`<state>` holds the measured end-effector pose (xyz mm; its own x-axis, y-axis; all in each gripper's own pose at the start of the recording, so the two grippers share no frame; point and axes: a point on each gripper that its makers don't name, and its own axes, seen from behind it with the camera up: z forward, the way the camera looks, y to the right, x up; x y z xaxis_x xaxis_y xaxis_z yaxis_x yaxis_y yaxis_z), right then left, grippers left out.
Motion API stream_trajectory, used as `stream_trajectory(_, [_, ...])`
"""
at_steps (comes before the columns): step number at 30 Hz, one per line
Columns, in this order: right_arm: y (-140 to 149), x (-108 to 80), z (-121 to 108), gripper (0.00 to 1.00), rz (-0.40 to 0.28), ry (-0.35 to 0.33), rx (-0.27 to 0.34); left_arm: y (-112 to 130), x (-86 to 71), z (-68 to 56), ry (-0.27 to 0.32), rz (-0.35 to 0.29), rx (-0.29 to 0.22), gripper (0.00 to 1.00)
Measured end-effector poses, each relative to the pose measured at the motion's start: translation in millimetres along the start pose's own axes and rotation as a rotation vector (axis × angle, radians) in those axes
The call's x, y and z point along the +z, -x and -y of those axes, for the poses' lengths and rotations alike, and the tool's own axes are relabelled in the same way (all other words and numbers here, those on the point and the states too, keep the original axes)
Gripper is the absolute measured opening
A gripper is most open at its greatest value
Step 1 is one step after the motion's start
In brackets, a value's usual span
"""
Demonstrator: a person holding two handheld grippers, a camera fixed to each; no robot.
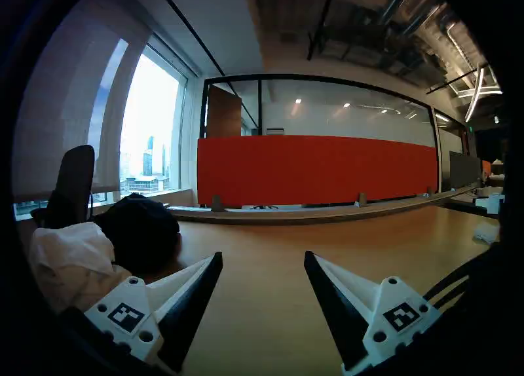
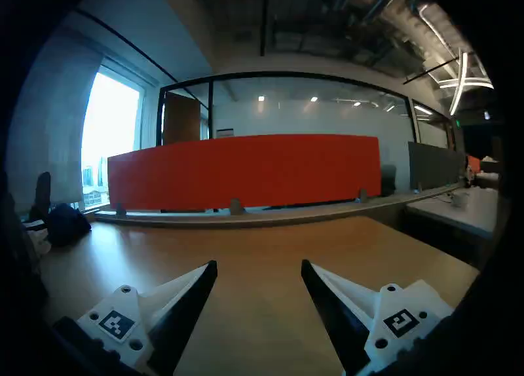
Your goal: Fold towel
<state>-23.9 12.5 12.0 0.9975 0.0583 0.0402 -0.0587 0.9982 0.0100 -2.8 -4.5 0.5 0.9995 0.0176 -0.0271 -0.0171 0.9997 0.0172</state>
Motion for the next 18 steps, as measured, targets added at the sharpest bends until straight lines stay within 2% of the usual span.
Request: stream_trajectory(18, [7.7, 0.2, 5.7, 0.99, -0.024, -0.007, -0.01, 0.6, -0.3, -0.5, 0.0, 0.0, 0.0, 0.92])
